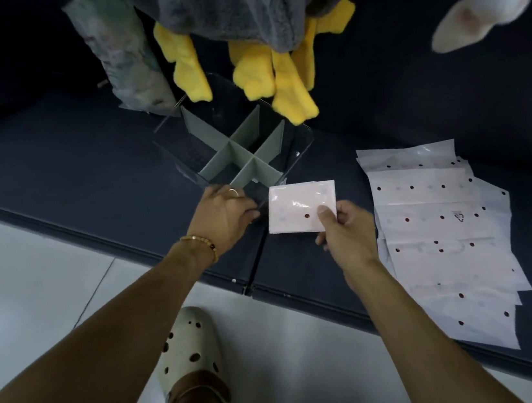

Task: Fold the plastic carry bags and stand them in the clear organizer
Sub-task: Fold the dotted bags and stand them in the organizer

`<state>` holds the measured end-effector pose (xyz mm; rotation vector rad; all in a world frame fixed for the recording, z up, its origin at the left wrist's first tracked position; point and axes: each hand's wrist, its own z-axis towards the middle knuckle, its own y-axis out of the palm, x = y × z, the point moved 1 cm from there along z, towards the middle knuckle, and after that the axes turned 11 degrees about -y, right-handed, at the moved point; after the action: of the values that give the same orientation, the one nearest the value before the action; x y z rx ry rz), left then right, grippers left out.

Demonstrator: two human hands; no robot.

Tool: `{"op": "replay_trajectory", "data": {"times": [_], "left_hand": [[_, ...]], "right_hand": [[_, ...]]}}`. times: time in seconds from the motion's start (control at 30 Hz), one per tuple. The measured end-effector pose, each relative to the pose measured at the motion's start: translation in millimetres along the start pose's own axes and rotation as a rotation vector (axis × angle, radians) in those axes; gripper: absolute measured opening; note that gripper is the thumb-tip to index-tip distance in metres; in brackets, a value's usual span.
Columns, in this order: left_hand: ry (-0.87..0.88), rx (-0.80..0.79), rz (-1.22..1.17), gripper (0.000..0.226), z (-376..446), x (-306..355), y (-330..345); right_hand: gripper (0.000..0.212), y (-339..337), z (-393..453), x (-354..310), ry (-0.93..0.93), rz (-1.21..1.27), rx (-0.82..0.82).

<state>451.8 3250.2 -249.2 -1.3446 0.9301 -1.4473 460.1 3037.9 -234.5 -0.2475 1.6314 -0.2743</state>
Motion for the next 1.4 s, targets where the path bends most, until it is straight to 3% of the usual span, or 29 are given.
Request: {"op": "replay_trajectory", "data": {"times": [0.17, 0.23, 0.33, 0.4, 0.47, 0.73, 0.83, 0.97, 1.13, 1.27, 1.4], "left_hand": [[0.085, -0.168, -0.212, 0.023, -9, 71, 22], [0.110, -0.065, -0.194, 0.036, -19, 82, 24], [-0.124, 0.044, -0.063, 0.061, -37, 59, 23], [-0.222, -0.011, 0.073, 0.047, -44, 43, 24], [-0.201, -0.031, 0.127, 0.034, -45, 41, 22], [-0.331, 0.028, 0.026, 0.026, -54, 50, 21], [-0.342, 0.064, -0.036, 0.019, -45, 51, 23], [-0.334, 0.078, -0.168, 0.016, -34, 42, 20], [-0.336, 0.083, -0.259, 0.007, -24, 31, 14], [-0.412, 0.072, -0.367, 0.018, -26, 33, 9], [-0.558, 0.185, -0.615, 0.021, -43, 54, 0]], "right_hand": [[0.015, -43, -3, 8, 0.129, 0.270, 0.210], [0.018, -57, -4, 10, 0.126, 0.261, 0.225], [0.016, -67, -6, 10, 0.078, 0.204, 0.194], [0.014, -63, -7, 7, 0.030, 0.151, 0.145], [0.012, -53, -7, 3, -0.036, 0.060, 0.091], [0.019, -2, 0, -24, -0.450, -0.448, 0.072], [0.018, 25, 4, -31, -0.565, -0.635, -0.085], [0.018, 55, 16, -35, -0.376, -0.422, -0.266], [0.015, 62, 28, -33, -0.287, -0.478, -0.449], [0.016, 45, 23, -31, -0.238, -0.313, -0.392], [0.032, 11, 11, -26, -0.226, -0.239, -0.241]]}}
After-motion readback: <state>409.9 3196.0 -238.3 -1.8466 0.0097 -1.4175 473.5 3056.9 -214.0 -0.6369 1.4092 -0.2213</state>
